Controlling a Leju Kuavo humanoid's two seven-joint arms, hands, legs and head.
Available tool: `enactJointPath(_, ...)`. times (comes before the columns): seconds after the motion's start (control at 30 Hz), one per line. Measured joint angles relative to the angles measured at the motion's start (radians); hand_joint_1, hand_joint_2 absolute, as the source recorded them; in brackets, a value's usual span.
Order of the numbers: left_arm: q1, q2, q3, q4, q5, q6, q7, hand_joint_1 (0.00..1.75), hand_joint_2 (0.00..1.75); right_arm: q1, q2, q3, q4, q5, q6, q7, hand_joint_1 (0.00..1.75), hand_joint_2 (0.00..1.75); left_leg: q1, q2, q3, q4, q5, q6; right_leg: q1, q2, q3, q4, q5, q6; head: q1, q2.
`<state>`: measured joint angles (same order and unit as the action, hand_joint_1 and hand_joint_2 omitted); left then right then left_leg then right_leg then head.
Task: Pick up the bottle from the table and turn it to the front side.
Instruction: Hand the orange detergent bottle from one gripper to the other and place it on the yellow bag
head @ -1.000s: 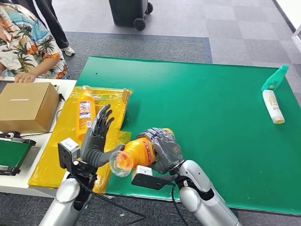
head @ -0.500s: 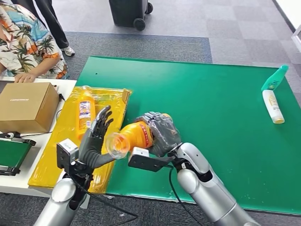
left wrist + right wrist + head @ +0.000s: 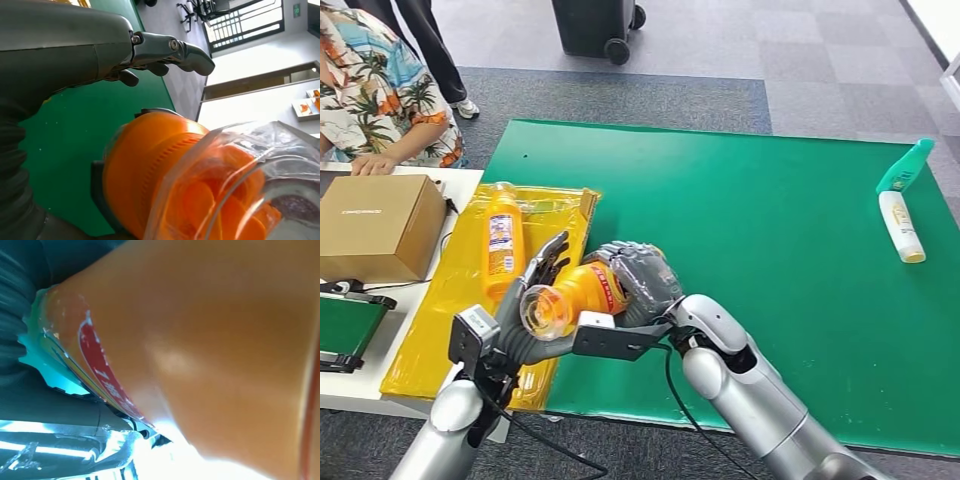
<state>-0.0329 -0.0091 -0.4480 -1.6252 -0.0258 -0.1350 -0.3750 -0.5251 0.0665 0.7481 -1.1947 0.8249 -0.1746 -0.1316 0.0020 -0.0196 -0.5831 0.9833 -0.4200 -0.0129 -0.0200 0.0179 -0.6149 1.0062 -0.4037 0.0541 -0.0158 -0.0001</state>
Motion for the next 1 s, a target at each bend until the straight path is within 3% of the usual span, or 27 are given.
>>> enactJointPath(0.27,0.016,0.003,0.006,-0.01,-0.013,0.015,-0.013,0.0,1.75,-0.011,0.001,0.039,0.054,-0.026,0.062,-0.005,1.75,1.75,0.0,0.0,0.0,0.0,0.0,0.0,0.0,0.0,0.0,0.0,0.0,0.0,0.0,0.0)
enactJointPath(0.4,0.017,0.003,0.005,-0.01,-0.015,0.013,-0.015,1.75,1.75,-0.015,0.001,0.051,0.074,-0.036,0.067,-0.017,1.75,1.75,0.0,0.0,0.0,0.0,0.0,0.0,0.0,0.0,0.0,0.0,0.0,0.0,0.0,0.0)
enactJointPath(1.0,0.018,0.001,-0.002,-0.01,0.012,-0.006,-0.02,1.75,1.75,-0.026,0.001,0.071,0.099,-0.047,0.064,-0.022,1.75,1.75,0.0,0.0,0.0,0.0,0.0,0.0,0.0,0.0,0.0,0.0,0.0,0.0,0.0,0.0)
